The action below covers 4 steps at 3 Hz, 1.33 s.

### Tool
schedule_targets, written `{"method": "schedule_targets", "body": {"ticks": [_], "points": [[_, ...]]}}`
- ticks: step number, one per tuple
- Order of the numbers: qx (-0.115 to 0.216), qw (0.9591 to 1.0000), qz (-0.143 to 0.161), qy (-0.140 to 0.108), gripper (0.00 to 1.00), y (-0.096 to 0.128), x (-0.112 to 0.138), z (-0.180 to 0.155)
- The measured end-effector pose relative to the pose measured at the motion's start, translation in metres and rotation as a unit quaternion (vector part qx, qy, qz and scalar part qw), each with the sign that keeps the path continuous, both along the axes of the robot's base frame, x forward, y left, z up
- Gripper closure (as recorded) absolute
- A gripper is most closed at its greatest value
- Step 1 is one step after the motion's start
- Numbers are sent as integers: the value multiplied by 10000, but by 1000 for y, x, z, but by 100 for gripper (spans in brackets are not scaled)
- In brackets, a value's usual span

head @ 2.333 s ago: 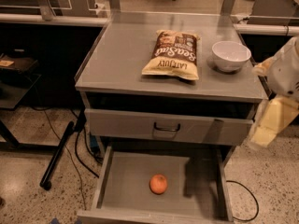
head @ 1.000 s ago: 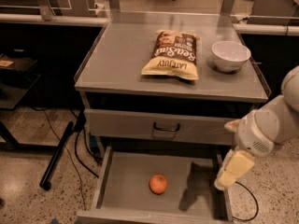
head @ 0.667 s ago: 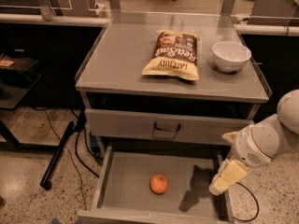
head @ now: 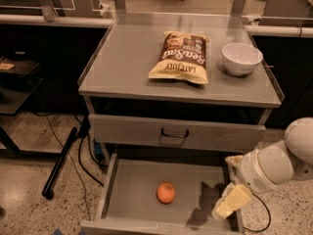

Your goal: Pick orange from middle drawer and place on counter

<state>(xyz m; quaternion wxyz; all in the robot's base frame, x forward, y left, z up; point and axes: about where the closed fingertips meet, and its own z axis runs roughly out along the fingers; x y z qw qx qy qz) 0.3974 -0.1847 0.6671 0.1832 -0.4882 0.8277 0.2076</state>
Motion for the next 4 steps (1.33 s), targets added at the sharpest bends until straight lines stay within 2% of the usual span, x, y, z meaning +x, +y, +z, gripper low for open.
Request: {"method": "schedule_targets", "body": {"ticks": [1, 2, 3, 4], "points": [[606, 9979, -60, 203, 0, 11, -6, -54], [1031, 9930, -154, 550, 0, 22, -5, -101], [1036, 9929, -153, 557, 0, 23, -5, -102], [1307, 9902, -186, 467, 0, 36, -5, -122]]}}
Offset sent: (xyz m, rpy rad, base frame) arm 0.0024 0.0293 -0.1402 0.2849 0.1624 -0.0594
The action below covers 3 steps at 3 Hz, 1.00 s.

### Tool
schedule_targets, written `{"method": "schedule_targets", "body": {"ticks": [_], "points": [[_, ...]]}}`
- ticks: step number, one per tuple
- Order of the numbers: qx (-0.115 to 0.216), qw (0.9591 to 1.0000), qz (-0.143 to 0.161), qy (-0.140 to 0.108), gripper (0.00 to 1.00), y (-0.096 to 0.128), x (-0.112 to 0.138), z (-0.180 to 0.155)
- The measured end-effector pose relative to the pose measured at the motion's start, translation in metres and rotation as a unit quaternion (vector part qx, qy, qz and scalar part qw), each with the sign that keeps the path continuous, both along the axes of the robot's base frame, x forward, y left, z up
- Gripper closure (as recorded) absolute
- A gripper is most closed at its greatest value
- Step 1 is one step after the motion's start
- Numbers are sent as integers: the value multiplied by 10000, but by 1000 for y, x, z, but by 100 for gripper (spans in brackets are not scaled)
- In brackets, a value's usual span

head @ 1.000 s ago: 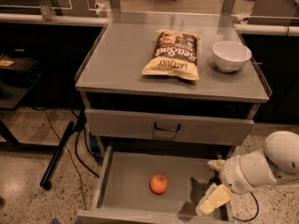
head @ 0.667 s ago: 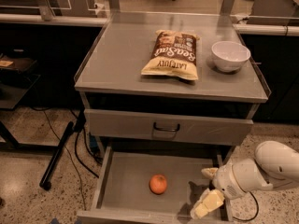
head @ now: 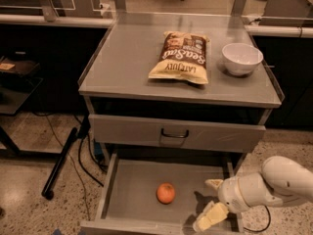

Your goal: Pick orange from middle drawer and place on counter

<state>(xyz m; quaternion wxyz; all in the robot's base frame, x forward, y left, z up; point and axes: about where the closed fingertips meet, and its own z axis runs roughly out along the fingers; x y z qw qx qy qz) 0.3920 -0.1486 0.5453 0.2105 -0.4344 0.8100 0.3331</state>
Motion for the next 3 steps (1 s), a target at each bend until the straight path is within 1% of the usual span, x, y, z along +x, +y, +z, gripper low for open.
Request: {"method": "schedule_targets", "body": {"ticks": [1, 2, 3], "points": [[324, 9986, -146, -402, 0, 14, 24, -30], [413, 9972, -242, -570, 0, 16, 38, -45], [464, 9969, -196, -605, 0, 25, 35, -51]]}}
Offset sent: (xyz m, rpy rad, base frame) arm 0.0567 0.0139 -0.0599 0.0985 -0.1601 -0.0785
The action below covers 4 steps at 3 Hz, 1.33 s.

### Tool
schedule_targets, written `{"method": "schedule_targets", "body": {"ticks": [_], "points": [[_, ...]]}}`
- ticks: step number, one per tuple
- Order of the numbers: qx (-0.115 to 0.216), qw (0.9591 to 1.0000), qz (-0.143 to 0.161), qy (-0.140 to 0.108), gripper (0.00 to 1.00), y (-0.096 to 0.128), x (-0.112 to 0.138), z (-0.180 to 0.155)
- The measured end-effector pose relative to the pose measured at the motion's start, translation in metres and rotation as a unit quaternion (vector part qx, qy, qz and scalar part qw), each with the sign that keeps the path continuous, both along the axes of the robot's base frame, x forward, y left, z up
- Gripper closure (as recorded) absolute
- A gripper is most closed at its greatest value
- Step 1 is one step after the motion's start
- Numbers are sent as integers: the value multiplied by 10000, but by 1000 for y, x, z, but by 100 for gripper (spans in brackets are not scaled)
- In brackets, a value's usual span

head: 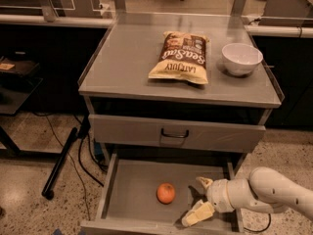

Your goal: Pick orange from middle drawer and place on counter

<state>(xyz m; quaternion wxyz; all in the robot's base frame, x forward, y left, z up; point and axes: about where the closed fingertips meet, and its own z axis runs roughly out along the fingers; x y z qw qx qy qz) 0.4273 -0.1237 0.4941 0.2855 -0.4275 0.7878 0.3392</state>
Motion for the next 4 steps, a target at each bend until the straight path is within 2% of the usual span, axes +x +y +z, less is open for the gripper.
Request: {"method": "schedule_targets", "body": {"ticks": [1, 2, 3, 4], "points": [[143, 9997, -84, -199, 0, 18, 5, -18], [174, 9985, -222, -469, 0, 28, 23, -37], [201, 9972, -324, -636, 0, 31, 36, -55], [220, 9975, -301, -602, 0, 34, 33, -60]]}}
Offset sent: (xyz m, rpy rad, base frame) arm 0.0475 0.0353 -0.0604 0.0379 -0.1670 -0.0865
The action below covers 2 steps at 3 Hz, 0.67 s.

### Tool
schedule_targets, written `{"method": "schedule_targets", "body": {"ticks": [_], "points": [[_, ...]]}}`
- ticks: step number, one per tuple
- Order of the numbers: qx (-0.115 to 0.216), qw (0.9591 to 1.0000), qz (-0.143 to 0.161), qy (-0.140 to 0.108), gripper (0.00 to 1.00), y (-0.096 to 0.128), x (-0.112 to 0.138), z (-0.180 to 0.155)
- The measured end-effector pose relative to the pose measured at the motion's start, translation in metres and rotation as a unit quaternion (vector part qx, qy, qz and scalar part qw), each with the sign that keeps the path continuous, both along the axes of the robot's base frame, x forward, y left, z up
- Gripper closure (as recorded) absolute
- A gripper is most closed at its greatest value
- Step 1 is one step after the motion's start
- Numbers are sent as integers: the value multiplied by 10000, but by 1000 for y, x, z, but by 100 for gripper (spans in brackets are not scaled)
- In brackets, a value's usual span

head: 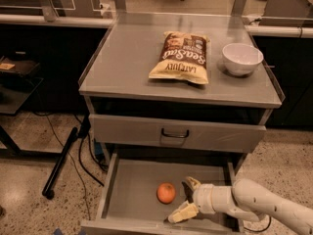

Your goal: Pick orange from middle drawer and place on counter

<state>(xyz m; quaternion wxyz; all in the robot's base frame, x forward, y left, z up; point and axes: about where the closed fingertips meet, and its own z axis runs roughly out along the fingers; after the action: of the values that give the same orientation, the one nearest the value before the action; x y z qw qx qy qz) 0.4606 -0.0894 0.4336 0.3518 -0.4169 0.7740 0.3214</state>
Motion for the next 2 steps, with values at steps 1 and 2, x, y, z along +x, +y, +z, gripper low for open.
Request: {"method": "schedule_targets", "body": {"ticks": [1, 2], "points": [[128, 9999, -73, 26, 0, 9, 3, -20], [302, 9994, -177, 8, 0, 21, 16, -37]]}}
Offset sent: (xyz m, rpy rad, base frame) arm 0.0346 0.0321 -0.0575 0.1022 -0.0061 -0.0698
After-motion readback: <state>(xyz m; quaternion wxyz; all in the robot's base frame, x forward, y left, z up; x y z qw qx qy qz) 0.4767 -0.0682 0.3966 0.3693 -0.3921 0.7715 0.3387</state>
